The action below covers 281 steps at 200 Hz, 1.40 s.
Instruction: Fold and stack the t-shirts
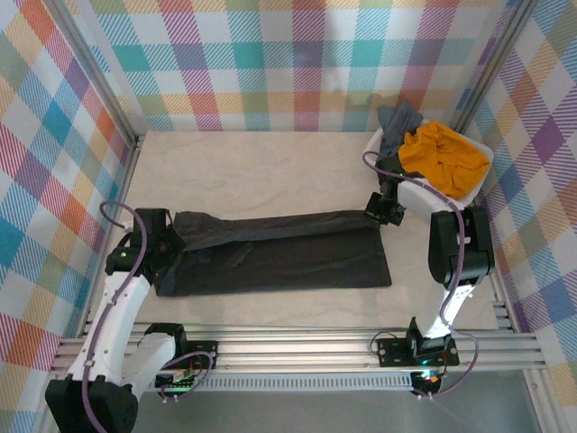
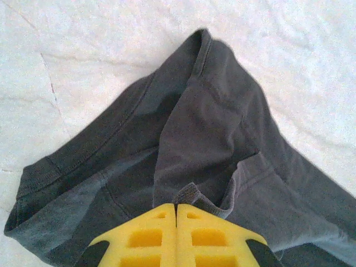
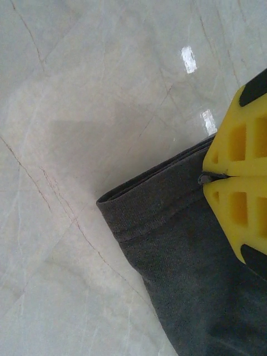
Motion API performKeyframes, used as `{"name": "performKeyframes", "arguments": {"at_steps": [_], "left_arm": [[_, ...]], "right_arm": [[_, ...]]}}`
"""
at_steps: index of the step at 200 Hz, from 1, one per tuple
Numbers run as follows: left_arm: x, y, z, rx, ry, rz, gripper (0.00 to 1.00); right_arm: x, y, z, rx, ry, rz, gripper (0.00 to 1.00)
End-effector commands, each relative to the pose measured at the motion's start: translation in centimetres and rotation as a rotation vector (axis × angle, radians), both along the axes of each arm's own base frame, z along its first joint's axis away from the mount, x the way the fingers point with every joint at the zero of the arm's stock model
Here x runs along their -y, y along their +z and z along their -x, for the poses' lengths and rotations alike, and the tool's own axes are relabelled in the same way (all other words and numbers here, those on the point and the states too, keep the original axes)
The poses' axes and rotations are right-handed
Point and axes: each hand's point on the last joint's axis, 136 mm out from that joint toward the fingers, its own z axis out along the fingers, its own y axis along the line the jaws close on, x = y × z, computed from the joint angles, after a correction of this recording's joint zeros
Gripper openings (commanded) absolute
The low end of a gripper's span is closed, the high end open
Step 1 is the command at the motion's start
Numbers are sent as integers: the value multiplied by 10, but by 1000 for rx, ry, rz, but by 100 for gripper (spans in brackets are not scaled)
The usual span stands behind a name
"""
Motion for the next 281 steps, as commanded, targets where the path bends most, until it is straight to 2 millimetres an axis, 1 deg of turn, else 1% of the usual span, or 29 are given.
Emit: {"name": "performKeyframes", "arguments": {"at_steps": [1, 33, 54, 102, 135, 147, 159, 183, 203, 231, 281], "left_arm": [[-9, -2, 8, -10, 54, -18, 0], [-10, -17, 15, -52, 70, -10, 0], [-8, -26, 18, -61, 82, 13, 0], [-7, -49, 22, -142, 97, 23, 0], [-10, -56, 26, -164, 119, 14, 0], [-11, -53, 28, -149, 126, 13, 0], [-8, -47, 25, -104, 117, 29, 0], [-2, -24, 18, -14, 91, 63, 0], [5, -11, 18, -1, 84, 104, 0], [11, -5, 26, 6, 93, 125, 0], [39, 0, 27, 67, 8, 207, 0]], "right_arm": [[9, 9, 5, 23, -36, 29, 0], [11, 14, 14, 39, -47, 24, 0], [7, 7, 19, 16, -43, 4, 0], [-3, -3, 34, -22, -38, -34, 0], [-5, -5, 41, -36, -33, -27, 0], [-4, -5, 42, -36, -33, -23, 0], [-4, -4, 41, -30, -30, -21, 0], [-2, 1, 39, -22, -26, -7, 0], [2, 6, 36, -17, -30, 22, 0], [4, 7, 35, -16, -32, 32, 0], [7, 7, 35, -24, -30, 50, 0]]}}
